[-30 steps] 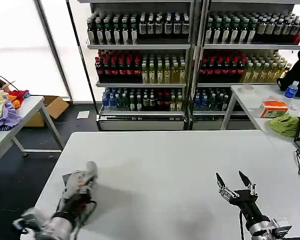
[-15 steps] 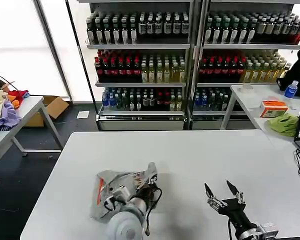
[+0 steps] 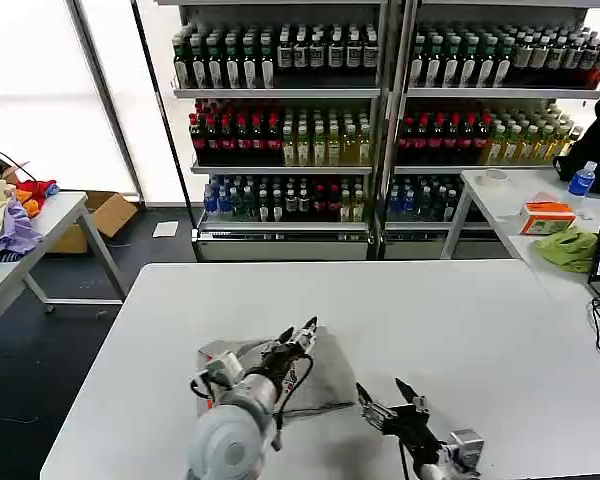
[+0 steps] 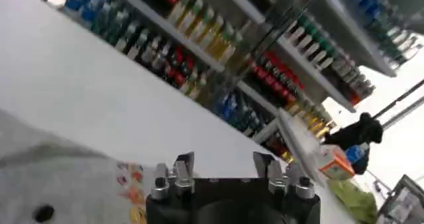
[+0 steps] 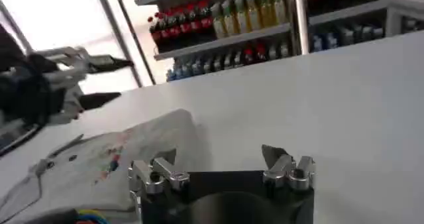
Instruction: Fold and organize the clothes.
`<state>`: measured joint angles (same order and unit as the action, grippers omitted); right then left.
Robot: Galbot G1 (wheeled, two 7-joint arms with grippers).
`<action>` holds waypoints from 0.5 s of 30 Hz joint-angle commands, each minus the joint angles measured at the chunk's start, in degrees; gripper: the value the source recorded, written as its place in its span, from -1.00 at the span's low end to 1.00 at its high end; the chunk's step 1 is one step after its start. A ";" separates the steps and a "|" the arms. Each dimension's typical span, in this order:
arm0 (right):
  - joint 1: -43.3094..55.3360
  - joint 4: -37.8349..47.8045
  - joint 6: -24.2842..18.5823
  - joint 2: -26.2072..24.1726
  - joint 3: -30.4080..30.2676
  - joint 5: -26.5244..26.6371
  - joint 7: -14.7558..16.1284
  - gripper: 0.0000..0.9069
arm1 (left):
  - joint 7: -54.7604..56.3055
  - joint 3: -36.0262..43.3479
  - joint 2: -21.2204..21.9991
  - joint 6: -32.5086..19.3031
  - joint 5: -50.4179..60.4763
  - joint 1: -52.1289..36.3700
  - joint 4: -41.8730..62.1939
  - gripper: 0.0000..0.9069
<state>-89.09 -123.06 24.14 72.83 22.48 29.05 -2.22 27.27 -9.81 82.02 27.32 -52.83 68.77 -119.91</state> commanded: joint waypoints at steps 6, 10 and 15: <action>24.02 21.61 6.24 7.87 -16.49 11.06 -9.04 -1.00 | -12.04 -25.25 -10.61 1.00 -1.09 17.26 -17.07 1.00; 22.68 19.46 6.12 6.90 -15.50 14.68 -8.15 -1.00 | -12.08 -26.63 -9.74 0.96 -1.64 18.57 -17.42 1.00; 17.82 13.24 6.36 3.94 -11.53 16.69 -5.90 -1.00 | -11.80 -26.37 -9.20 1.12 -2.02 17.97 -17.03 1.00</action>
<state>-72.77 -109.22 28.70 77.40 11.36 38.92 -7.84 18.15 -29.19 74.77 28.14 -54.25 82.20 -132.90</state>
